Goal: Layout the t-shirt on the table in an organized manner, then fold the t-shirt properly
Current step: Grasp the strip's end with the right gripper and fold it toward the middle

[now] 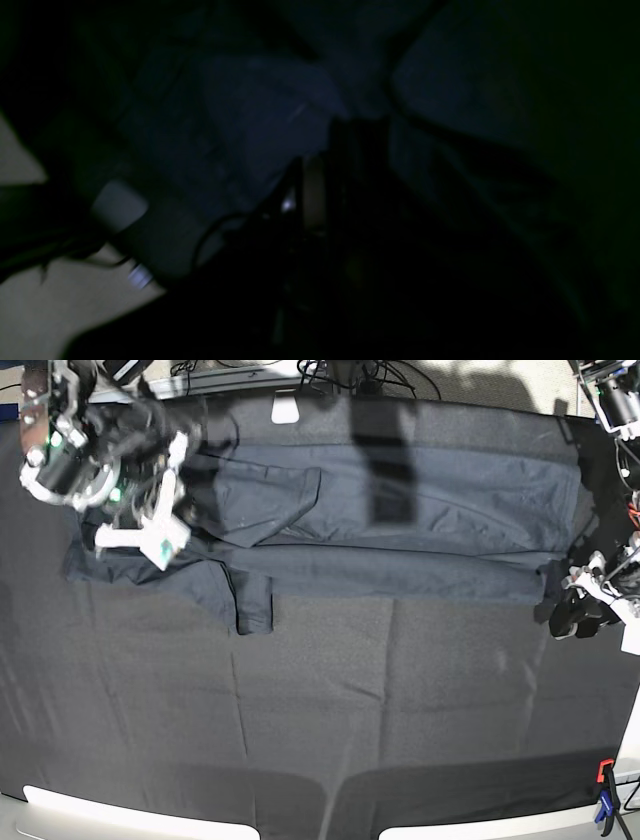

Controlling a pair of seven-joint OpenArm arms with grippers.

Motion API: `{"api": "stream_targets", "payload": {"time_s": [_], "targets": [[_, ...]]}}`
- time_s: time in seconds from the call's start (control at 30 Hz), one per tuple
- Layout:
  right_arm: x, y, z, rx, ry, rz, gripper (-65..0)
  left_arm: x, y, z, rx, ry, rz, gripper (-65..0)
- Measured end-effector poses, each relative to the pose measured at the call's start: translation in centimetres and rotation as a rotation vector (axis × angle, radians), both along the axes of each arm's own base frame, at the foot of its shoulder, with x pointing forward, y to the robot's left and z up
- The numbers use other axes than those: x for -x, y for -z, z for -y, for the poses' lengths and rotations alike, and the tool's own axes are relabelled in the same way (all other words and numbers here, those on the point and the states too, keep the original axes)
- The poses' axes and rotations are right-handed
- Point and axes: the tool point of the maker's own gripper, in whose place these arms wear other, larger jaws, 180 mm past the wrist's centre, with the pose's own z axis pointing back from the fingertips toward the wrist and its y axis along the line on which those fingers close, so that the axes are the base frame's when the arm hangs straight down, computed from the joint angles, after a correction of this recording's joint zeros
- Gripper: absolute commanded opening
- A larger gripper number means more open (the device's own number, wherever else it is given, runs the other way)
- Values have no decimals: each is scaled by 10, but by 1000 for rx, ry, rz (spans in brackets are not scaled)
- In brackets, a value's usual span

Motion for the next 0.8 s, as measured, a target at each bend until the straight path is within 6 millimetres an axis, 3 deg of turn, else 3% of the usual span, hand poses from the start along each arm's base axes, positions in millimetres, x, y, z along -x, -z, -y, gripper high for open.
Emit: {"api": "stream_targets", "payload": {"time_s": [0.07, 0.1, 0.17, 0.4, 0.6, 0.8], "targets": [[-11, -4, 0, -11, 8, 31, -376, 0, 0, 0, -1, 0, 0, -358], [-17, -7, 0, -26, 9, 51, -349, 0, 0, 0, -1, 0, 0, -358], [-28, -12, -2, -60, 16, 82, -345, 0, 0, 0, 0, 0, 0, -358], [-56, 4, 8, -32, 41, 37, -346, 0, 0, 0, -1, 0, -1, -358], [-58, 29, 0, 104, -31, -29, -347, 0, 1, 0, -1, 1, -4, -358], [-53, 41, -2, 212, -81, -30, -347, 0, 1, 0, -2, 1, -4, -358]]}}
